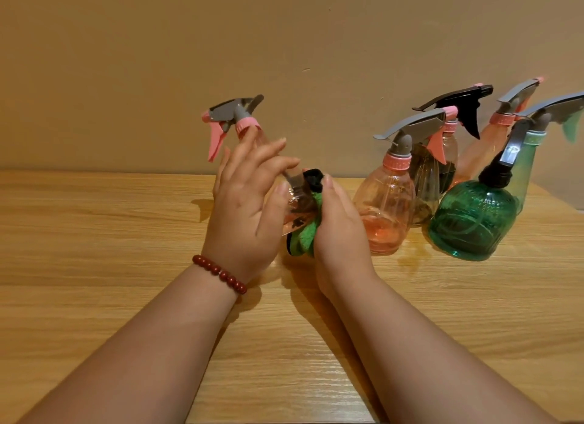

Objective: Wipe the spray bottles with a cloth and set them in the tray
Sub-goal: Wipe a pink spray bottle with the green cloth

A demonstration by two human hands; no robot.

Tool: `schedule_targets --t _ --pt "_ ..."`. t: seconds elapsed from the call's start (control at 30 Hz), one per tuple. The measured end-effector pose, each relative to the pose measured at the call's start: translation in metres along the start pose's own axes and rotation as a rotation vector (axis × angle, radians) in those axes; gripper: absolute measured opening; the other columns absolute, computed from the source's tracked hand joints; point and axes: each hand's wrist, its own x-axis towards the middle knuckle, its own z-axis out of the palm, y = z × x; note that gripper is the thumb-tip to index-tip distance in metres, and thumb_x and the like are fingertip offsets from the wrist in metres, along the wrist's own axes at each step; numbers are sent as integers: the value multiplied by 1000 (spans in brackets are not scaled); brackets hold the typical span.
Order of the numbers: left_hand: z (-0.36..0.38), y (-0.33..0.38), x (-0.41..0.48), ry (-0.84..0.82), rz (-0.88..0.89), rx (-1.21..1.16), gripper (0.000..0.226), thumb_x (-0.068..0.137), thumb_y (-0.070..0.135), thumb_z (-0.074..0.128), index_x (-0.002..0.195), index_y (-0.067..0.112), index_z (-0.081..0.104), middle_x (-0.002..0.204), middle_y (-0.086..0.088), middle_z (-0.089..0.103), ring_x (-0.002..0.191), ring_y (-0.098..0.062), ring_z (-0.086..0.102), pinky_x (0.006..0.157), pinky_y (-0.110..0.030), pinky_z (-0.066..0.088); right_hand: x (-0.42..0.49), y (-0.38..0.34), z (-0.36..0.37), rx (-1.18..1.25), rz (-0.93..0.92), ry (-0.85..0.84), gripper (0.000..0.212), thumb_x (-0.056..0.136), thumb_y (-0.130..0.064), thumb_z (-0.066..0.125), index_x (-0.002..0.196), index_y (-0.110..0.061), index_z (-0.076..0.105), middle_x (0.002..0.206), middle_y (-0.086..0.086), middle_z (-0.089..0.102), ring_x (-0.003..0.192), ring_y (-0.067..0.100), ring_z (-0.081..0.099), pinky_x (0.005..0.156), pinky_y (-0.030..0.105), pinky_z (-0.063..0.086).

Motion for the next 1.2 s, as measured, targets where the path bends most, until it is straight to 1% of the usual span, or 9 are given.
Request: schedule_targets --t 0.13,0.27,0.33,0.43,0.53,0.6,0.73,0.83,1.2 --pt "-1 -4 -2 -36 -128 15 41 91 24 33 109 10 68 120 -2 62 126 -20 48 107 -4 10 -3 6 4 -67 -67 2 31 103 -33 36 112 -29 65 105 -17 68 101 -4 59 89 21 44" --pt "0 -6 -2 -126 -311 53 44 91 22 30 111 13 68 119 1 62 122 -12 47 90 9 2 -5 5 -2 -232 -142 50 31 103 -34 34 117 -27 61 104 -18 63 92 -9 55 76 10 39" --pt "3 -8 -3 -177 -357 90 42 95 20 29 115 13 65 122 0 58 124 -12 43 98 1 9 -8 5 -10 -305 -183 77 32 103 -34 33 124 -28 57 109 -18 59 95 -12 51 74 -1 36" --pt "6 -7 -3 -268 -492 75 33 101 17 30 118 15 58 121 0 52 124 -18 41 101 -27 30 -12 8 -22 -368 -195 80 31 103 -34 34 125 -31 55 113 -13 60 101 -2 53 74 -1 36" --pt "6 -5 -4 -315 -571 7 32 101 9 31 124 7 53 128 -5 49 129 -23 36 104 -31 26 -13 12 -28 -414 -184 65 32 103 -35 36 129 -32 54 120 -11 58 106 -2 49 76 -3 33" --pt "4 -6 -6 -434 -527 62 44 98 11 23 135 6 46 146 -5 37 139 -24 24 113 -35 20 -14 14 -30 -420 -179 53 33 102 -36 37 131 -32 52 126 -10 57 112 -2 48 80 -3 33" --pt "-5 -13 -2 -593 -298 205 69 84 47 9 146 31 37 155 9 28 144 -15 19 117 -44 18 -16 16 -32 -416 -210 26 32 102 -34 41 131 -32 52 126 -11 57 115 -1 49 85 1 36" --pt "-9 -13 0 -599 -344 195 52 95 60 17 136 45 45 143 18 44 135 -12 28 112 -42 18 -15 16 -34 -408 -243 40 30 101 -30 45 129 -31 54 121 -11 58 110 -2 52 83 1 38" --pt "3 -11 -10 -475 -366 81 52 97 36 18 118 18 62 115 1 63 108 -14 53 96 -36 42 -13 15 -36 -343 -266 130 25 97 -22 54 121 -29 58 98 -28 56 91 -18 53 74 2 42"
